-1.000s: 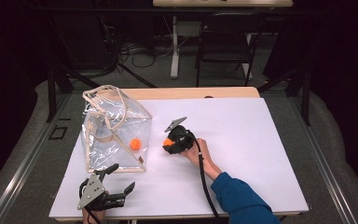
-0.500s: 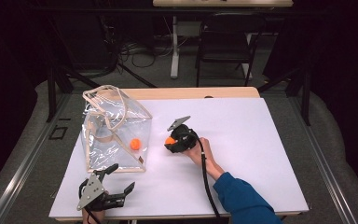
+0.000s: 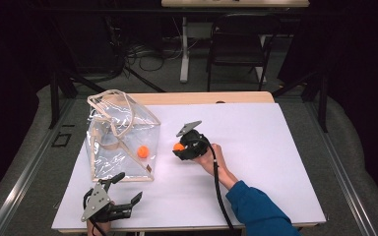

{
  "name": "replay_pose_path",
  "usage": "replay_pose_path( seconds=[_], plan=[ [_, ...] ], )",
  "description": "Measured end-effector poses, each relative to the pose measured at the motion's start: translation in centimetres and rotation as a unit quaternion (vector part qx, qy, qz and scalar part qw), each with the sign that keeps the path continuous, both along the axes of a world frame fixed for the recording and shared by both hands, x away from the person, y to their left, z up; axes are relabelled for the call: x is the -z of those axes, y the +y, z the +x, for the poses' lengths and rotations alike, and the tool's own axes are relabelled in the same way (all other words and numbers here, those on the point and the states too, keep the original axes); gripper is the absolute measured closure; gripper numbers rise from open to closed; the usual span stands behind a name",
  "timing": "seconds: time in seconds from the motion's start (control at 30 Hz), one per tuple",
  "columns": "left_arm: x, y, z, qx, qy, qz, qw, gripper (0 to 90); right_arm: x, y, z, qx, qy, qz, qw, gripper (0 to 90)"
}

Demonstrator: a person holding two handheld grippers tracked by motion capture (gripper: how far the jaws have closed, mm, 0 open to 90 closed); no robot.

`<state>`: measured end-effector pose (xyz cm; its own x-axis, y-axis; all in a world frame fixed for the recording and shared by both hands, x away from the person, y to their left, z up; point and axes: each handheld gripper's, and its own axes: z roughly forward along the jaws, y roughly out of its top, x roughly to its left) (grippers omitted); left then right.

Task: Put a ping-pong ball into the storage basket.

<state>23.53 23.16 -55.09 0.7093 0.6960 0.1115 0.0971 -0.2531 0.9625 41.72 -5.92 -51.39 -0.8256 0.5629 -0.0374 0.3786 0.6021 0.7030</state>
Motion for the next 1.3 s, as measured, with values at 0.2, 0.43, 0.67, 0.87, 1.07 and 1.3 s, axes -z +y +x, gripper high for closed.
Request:
replay_pose_path(
  seconds=[0.2,0.43,0.67,0.87,1.07,1.3],
  plan=[
    [0.0,0.0,0.0,0.0,-0.001,0.001,1.0,15.8,-0.9,-0.3,-0.2,0.003,-0.006,0.009,0.9999,50.7],
    [0.0,0.0,0.0,-0.001,-0.001,-0.002,1.0,15.8,-1.8,-0.5,-0.4,0.002,-0.014,0.018,0.9998,50.7],
    [0.0,0.1,0.0,-0.001,-0.001,0.0,1.0,15.8,-2.7,-0.8,-0.5,0.003,-0.022,0.023,0.9995,50.7],
    [0.0,0.1,0.0,-0.004,-0.002,-0.001,1.0,15.8,-2.9,-0.9,-0.6,0.005,-0.026,0.026,0.9993,50.7],
    [0.0,0.1,0.0,-0.003,-0.003,-0.001,1.0,15.8,-3.4,-1.0,-0.6,0.007,-0.032,0.03,0.999,50.7],
    [0.0,0.1,0.0,-0.004,-0.003,0.0,1.0,15.8,-4.3,-1.2,-0.7,0.01,-0.043,0.034,0.9985,50.7]
  ],
)
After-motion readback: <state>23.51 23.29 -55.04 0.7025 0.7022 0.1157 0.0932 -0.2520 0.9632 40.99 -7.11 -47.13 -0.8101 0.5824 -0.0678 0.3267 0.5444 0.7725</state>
